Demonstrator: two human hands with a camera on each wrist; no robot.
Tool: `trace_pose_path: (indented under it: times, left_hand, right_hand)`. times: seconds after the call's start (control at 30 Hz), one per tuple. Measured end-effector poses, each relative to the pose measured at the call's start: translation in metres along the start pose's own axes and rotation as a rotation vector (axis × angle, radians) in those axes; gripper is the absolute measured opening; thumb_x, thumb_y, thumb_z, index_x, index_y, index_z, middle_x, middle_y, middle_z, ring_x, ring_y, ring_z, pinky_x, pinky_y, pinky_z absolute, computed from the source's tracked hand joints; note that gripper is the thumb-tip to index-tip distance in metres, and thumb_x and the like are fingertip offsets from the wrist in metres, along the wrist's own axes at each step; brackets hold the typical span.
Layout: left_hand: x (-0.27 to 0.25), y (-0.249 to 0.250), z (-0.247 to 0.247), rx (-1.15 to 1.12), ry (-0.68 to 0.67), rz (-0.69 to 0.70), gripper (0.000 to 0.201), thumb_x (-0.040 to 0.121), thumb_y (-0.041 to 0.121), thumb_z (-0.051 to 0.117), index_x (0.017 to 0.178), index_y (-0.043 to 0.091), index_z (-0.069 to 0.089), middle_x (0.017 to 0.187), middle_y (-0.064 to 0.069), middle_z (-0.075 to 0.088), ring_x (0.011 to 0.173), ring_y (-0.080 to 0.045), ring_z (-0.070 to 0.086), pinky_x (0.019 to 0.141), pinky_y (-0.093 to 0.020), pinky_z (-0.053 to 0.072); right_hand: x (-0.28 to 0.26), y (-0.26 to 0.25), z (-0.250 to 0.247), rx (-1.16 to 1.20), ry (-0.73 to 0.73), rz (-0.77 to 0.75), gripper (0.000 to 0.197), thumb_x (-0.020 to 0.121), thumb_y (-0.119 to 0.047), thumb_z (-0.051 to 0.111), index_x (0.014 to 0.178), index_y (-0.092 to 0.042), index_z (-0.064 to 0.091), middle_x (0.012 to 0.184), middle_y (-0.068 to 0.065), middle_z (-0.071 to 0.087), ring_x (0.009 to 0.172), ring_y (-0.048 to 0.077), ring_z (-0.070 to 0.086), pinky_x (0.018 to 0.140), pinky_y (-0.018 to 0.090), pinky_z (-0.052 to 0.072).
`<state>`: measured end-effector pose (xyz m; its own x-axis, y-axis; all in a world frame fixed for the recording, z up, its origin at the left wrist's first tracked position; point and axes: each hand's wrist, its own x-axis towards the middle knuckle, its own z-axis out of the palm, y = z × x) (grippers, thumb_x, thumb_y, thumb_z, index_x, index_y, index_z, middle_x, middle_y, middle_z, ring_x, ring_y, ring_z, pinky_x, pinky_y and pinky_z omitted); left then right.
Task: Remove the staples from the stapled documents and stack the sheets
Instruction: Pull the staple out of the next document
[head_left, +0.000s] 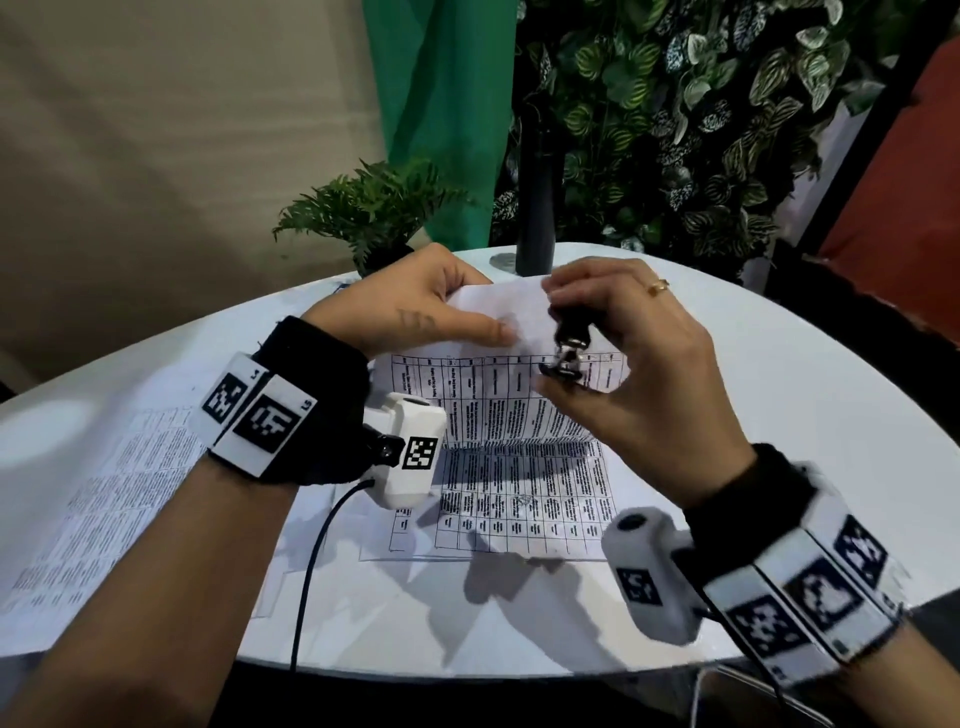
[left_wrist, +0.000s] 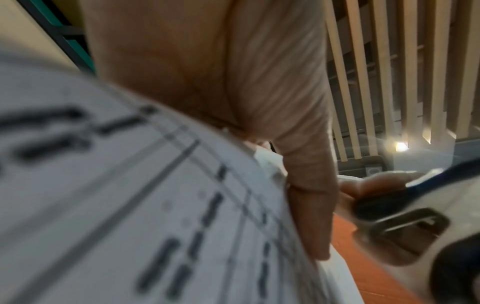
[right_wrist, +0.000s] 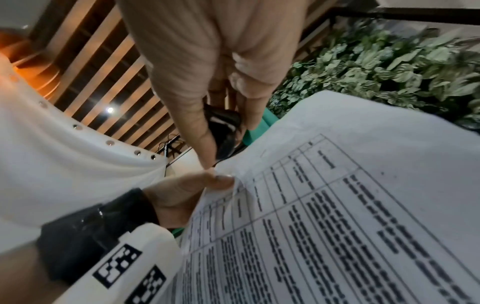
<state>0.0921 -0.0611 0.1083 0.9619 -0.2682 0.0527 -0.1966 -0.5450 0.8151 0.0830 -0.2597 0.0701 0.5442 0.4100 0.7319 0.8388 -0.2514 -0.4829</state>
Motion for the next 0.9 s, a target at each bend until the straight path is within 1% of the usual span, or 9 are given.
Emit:
trace_pose_path:
  times: [0.1, 0.2, 0.33, 0.43, 0.53, 0.67, 0.73, 0.8, 0.9]
  left_hand:
    - [0.0, 0.0, -0.001, -0.006, 0.006, 0.015, 0.034, 0.068, 0.028, 0.078, 0.084, -0.001, 0.071, 0.077, -0.015, 0.068, 0.068, -0.017, 0.056, 0.062, -0.025, 0.041]
    - [-0.002, 0.004, 0.0, -0.017, -0.006, 0.023, 0.029, 0.069, 0.028, 0.079, 0.083, 0.003, 0.072, 0.077, -0.013, 0.067, 0.067, -0.014, 0.056, 0.062, -0.024, 0.042]
    - [-0.002, 0.009, 0.002, -0.013, -0.025, 0.04, 0.021, 0.067, 0.029, 0.072, 0.076, 0.01, 0.071, 0.068, 0.0, 0.065, 0.063, -0.006, 0.053, 0.061, -0.019, 0.043]
    - [-0.002, 0.009, 0.001, 0.001, -0.034, 0.037, 0.024, 0.071, 0.025, 0.072, 0.082, 0.003, 0.071, 0.074, -0.008, 0.066, 0.068, -0.011, 0.053, 0.066, -0.027, 0.043]
    - [-0.003, 0.009, 0.001, 0.0, -0.047, 0.041, 0.004, 0.077, 0.013, 0.072, 0.076, 0.01, 0.071, 0.071, -0.003, 0.065, 0.067, -0.009, 0.053, 0.064, -0.022, 0.043]
    - [-0.003, 0.009, 0.001, -0.012, -0.079, 0.05, 0.005, 0.074, 0.014, 0.073, 0.077, 0.011, 0.07, 0.071, -0.001, 0.065, 0.067, -0.007, 0.055, 0.062, -0.016, 0.045]
    - [-0.003, 0.01, 0.0, -0.015, -0.095, 0.051, 0.008, 0.07, 0.017, 0.073, 0.076, 0.013, 0.07, 0.068, 0.004, 0.065, 0.064, -0.003, 0.055, 0.061, -0.013, 0.045]
    - [-0.003, 0.01, -0.001, 0.001, -0.111, 0.057, 0.006, 0.072, 0.012, 0.074, 0.073, 0.015, 0.07, 0.064, 0.01, 0.065, 0.061, 0.0, 0.055, 0.06, -0.011, 0.045]
    - [-0.002, 0.009, -0.004, 0.03, -0.135, 0.042, 0.013, 0.071, 0.012, 0.078, 0.079, 0.005, 0.071, 0.069, 0.002, 0.064, 0.063, -0.004, 0.054, 0.06, -0.013, 0.044]
  right_hand:
    - [0.006, 0.004, 0.001, -0.2, -0.034, -0.119, 0.043, 0.066, -0.012, 0.078, 0.106, -0.006, 0.067, 0.115, 0.012, 0.058, 0.105, 0.025, 0.056, 0.085, 0.035, 0.049]
    - [0.008, 0.008, 0.002, -0.257, -0.054, -0.173, 0.046, 0.065, -0.011, 0.078, 0.109, -0.007, 0.068, 0.11, 0.009, 0.064, 0.097, 0.03, 0.061, 0.075, 0.042, 0.053]
    - [0.01, 0.011, 0.003, -0.271, -0.079, -0.196, 0.047, 0.065, -0.011, 0.077, 0.111, -0.006, 0.068, 0.111, 0.009, 0.067, 0.095, 0.03, 0.064, 0.075, 0.043, 0.055]
    - [0.011, 0.012, 0.003, -0.272, -0.091, -0.203, 0.045, 0.067, -0.012, 0.076, 0.111, -0.008, 0.068, 0.111, 0.007, 0.067, 0.096, 0.027, 0.065, 0.075, 0.041, 0.055]
    - [0.013, 0.013, 0.003, -0.264, -0.095, -0.215, 0.041, 0.069, -0.009, 0.075, 0.11, -0.008, 0.069, 0.11, 0.006, 0.068, 0.096, 0.027, 0.065, 0.075, 0.042, 0.056]
    - [0.014, 0.015, 0.004, -0.255, -0.102, -0.262, 0.034, 0.071, -0.005, 0.073, 0.105, -0.006, 0.07, 0.105, 0.007, 0.07, 0.093, 0.03, 0.065, 0.071, 0.044, 0.055]
    - [0.014, 0.017, 0.005, -0.262, -0.109, -0.285, 0.031, 0.071, -0.001, 0.073, 0.103, -0.005, 0.071, 0.103, 0.008, 0.07, 0.092, 0.031, 0.065, 0.068, 0.044, 0.055]
    - [0.015, 0.018, 0.005, -0.268, -0.12, -0.306, 0.03, 0.071, 0.002, 0.072, 0.101, -0.005, 0.071, 0.102, 0.008, 0.07, 0.09, 0.031, 0.065, 0.068, 0.043, 0.055]
    - [0.017, 0.022, 0.006, -0.27, -0.141, -0.33, 0.03, 0.071, 0.006, 0.073, 0.099, -0.004, 0.071, 0.1, 0.007, 0.07, 0.087, 0.031, 0.064, 0.067, 0.041, 0.054]
